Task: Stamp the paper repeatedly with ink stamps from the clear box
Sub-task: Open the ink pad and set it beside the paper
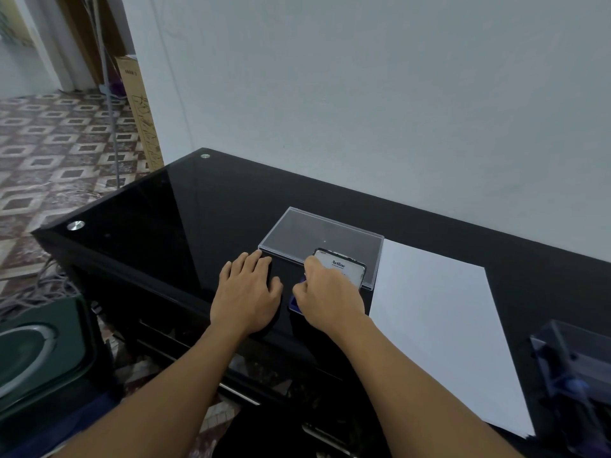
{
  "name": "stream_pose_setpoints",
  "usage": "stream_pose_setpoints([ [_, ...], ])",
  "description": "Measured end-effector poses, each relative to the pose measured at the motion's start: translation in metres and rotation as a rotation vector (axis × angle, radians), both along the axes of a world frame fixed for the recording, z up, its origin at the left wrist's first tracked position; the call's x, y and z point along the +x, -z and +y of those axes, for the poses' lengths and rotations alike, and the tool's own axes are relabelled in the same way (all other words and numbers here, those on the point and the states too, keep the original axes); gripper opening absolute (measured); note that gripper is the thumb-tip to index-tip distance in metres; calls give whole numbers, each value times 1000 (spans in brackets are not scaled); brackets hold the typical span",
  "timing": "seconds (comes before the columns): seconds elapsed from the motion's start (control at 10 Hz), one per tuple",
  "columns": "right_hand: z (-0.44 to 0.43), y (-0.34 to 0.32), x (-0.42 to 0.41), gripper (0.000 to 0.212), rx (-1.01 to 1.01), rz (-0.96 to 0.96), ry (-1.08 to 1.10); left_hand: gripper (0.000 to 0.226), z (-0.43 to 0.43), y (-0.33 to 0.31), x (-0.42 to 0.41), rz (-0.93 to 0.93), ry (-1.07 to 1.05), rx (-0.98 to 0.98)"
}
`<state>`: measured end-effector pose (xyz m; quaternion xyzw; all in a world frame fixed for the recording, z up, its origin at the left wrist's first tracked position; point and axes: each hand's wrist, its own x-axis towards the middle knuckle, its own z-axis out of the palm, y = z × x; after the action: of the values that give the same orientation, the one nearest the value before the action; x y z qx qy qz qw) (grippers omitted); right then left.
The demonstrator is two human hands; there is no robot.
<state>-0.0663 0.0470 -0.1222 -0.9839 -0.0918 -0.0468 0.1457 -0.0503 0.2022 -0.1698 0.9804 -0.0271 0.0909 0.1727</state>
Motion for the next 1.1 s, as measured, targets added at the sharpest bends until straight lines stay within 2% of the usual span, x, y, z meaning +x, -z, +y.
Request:
stream_pose_setpoints([
  [0.5, -4, -4, 5, 10, 73, 59, -19, 54, 0, 1, 0, 16, 12, 4],
  [0.7, -19, -9, -2, 10, 83, 27, -41, 48, 1, -10, 7, 46, -4, -154],
  [0.8, -40, -14, -6, 10, 125, 25, -46, 43, -7, -27, 9, 8, -14, -169],
  [0.9, -69, -21, -8, 15, 144, 48, -10, 44, -29, -46, 15, -20, 76, -79],
  [1.1, -146, -33, -13, 18, 161, 72, 201, 42, -105, -77, 22, 12, 284, -148],
])
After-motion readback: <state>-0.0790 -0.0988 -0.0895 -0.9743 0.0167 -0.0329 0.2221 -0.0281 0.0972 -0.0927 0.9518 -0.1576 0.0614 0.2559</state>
